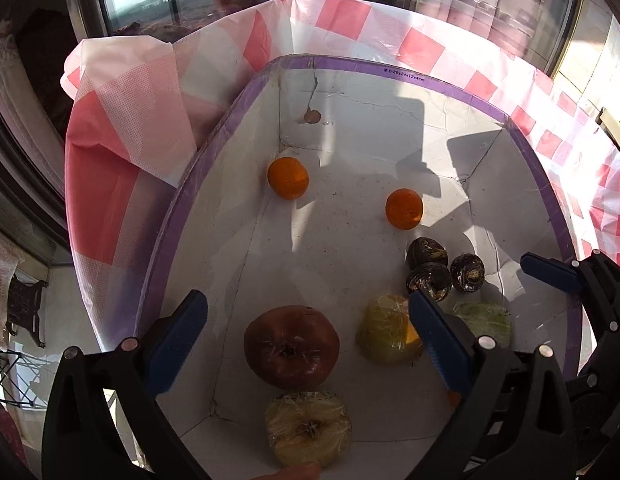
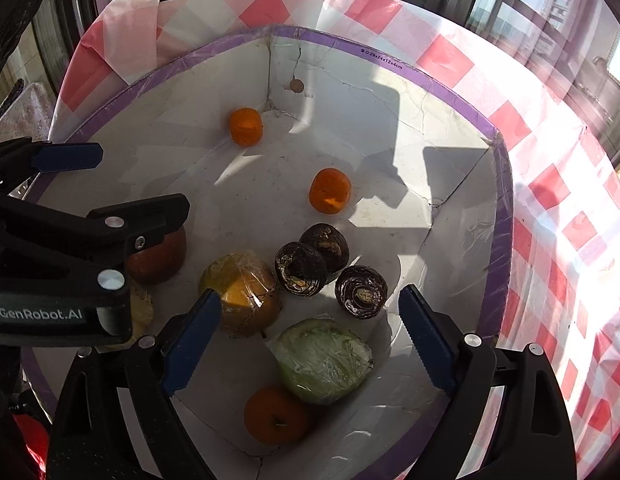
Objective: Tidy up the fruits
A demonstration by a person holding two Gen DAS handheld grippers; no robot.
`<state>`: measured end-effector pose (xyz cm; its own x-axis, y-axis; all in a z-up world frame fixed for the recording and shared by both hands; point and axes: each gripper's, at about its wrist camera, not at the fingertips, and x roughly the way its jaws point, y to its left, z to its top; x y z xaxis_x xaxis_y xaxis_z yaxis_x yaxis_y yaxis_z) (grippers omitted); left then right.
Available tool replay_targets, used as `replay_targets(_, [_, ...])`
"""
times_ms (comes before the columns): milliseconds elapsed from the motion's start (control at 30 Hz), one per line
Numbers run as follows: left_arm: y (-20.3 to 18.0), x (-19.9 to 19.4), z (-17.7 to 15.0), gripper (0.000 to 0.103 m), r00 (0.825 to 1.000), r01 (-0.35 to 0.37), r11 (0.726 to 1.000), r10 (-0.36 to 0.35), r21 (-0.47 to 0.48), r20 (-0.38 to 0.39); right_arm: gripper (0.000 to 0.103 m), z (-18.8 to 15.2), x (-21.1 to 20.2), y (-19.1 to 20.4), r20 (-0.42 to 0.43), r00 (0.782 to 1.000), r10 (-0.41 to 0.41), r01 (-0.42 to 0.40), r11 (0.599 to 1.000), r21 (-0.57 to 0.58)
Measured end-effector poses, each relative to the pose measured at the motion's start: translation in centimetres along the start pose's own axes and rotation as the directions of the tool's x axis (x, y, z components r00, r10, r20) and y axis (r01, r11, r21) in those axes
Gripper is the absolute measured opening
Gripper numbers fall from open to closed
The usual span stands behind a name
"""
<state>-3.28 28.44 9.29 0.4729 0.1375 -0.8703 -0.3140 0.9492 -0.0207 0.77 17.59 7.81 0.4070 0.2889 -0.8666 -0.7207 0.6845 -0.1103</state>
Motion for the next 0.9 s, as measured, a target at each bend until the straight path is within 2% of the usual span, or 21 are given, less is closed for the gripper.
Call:
replay_targets(67, [-0.33, 0.36, -0.09, 0.101, 1.0, 0.002, 1.0, -0.001, 0.031, -0.026, 0.087, -0.02, -0.03, 0.03, 0.002, 1.0, -0.001, 0.001, 1.0, 0.002])
replay_targets(167, [-0.64, 0.56, -0.28, 0.101, 0.998, -0.058, 0.997, 0.06, 0.057, -0.03, 0.087, 0.03, -0.01, 0.14, 0.005, 1.0, -0.003, 0.003, 1.0, 0.005])
replay_targets(267, [-0.77, 0.43, -0.46, 0.101, 0.997, -0.068, 0.995, 0.07, 0.07, -0.029, 0.087, 0.05, -0.02, 0.17, 0.005, 1.0, -0.003, 0.003, 1.0, 0.005])
replay_targets(533, [0.17, 0.48, -0.36, 0.101, 0.999, -0.007, 0.999, 0.008, 0.034, -0.054, 0.087, 0.04, 0.01, 0.11, 0.009, 1.0, -0.001, 0.001, 1.0, 0.008])
replay_targets(700, [-0.2, 0.5, -0.51, 0.101, 0.998, -0.033, 0.998, 0.036, 0.05, -0.055, 0.087, 0.05, 0.0, 0.1, 0.01, 1.0, -0.001, 0.001, 1.0, 0.008])
replay_targets(900, [-0.05, 0.46, -0.54, 0.101, 0.998, -0.023, 0.999, 0.026, 0.049, -0.052, 0.087, 0.14, -0.04, 0.1, 0.013, 1.0, 0.0, 0.0, 1.0, 0.011])
